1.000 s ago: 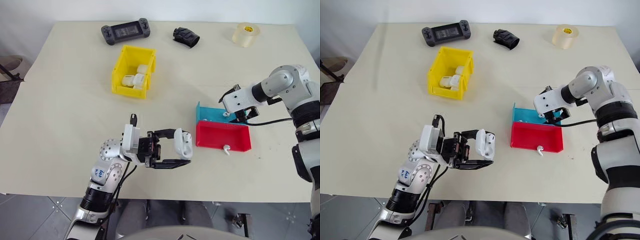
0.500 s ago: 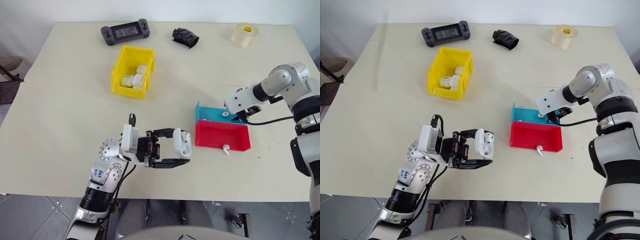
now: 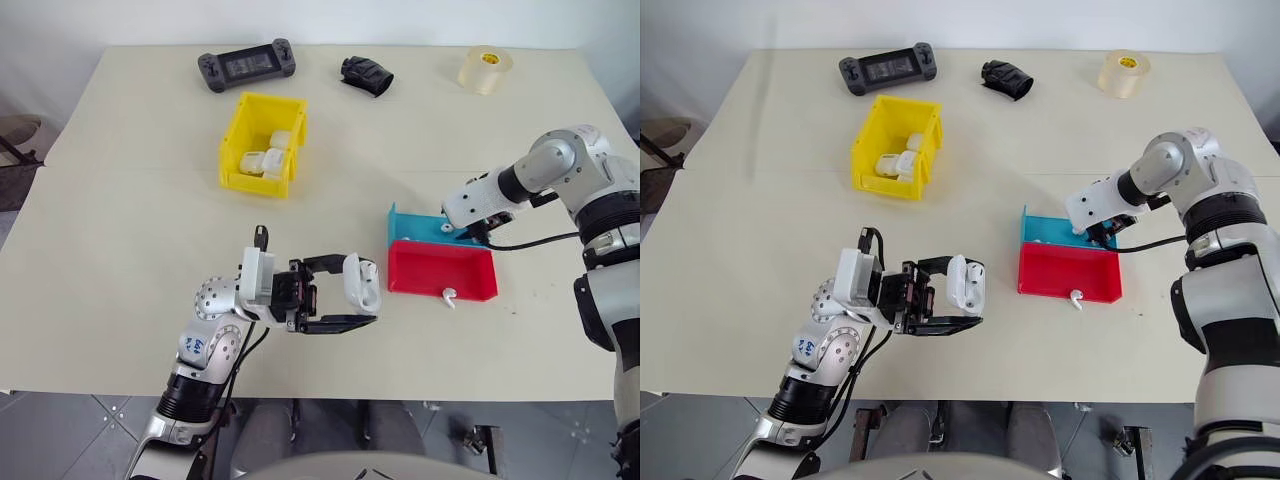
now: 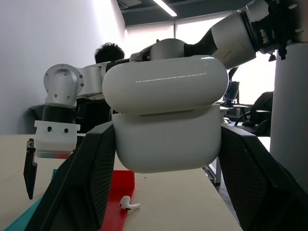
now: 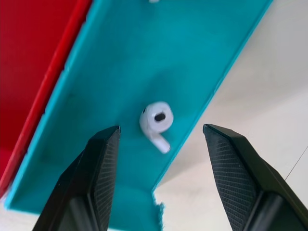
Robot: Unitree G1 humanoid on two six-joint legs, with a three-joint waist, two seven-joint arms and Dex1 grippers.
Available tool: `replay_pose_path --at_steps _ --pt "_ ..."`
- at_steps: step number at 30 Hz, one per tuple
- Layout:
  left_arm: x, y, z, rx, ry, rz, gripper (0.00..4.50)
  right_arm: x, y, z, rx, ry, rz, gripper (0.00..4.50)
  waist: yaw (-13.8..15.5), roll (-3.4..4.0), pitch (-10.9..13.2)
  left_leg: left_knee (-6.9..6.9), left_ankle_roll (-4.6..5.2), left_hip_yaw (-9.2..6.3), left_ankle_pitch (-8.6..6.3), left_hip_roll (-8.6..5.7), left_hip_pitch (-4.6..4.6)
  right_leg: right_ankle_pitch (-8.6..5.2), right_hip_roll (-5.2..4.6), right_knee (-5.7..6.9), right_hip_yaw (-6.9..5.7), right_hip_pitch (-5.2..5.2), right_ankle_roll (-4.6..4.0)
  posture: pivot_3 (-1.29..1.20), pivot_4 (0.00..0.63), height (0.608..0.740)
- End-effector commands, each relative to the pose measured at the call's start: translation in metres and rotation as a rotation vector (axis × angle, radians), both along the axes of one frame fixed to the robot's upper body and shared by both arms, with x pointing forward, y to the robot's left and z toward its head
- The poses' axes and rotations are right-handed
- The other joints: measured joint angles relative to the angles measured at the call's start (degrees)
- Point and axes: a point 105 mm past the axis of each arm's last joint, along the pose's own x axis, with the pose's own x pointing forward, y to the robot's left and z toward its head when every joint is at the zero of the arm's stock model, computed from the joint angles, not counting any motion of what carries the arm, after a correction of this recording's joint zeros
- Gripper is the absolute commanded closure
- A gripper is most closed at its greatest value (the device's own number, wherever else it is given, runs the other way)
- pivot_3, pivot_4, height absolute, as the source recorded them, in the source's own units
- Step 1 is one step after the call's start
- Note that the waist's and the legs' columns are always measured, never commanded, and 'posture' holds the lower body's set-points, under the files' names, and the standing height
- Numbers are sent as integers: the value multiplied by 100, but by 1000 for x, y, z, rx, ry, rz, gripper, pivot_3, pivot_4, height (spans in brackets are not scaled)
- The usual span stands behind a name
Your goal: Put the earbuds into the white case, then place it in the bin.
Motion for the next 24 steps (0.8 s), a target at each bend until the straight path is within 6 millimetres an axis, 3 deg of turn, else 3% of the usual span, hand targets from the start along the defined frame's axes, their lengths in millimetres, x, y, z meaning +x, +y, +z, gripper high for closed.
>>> replay_pose_path --at_steps 1,2,5,10,24 --pt "-1 0 7 -13 -38 10 1668 -2 2 -8 -7 33 2 1649 1 0 0 0 0 0 0 0 0 0 0 0 0 0 0 0 150 740" --pt "-1 0 7 -13 -38 11 1668 -2 1 -9 -18 39 0 1649 0 0 0 1 0 0 0 0 1 0 0 0 0 1 0 0 150 740" --pt "0 0 8 -14 -39 14 1668 -1 1 -8 -20 37 -6 2275 -1 0 0 1 0 0 0 0 1 0 0 0 1 2 0 0 150 740" --pt "0 0 9 -14 -39 17 1668 -1 -2 -9 -32 41 -23 3887 0 0 0 1 -1 0 0 0 2 0 -1 0 1 2 0 0 150 740" --pt "2 0 10 -15 -41 21 1668 -5 0 -11 -3 79 -23 3942 0 0 0 2 -1 0 0 0 2 0 -1 0 1 2 -1 0 150 740"
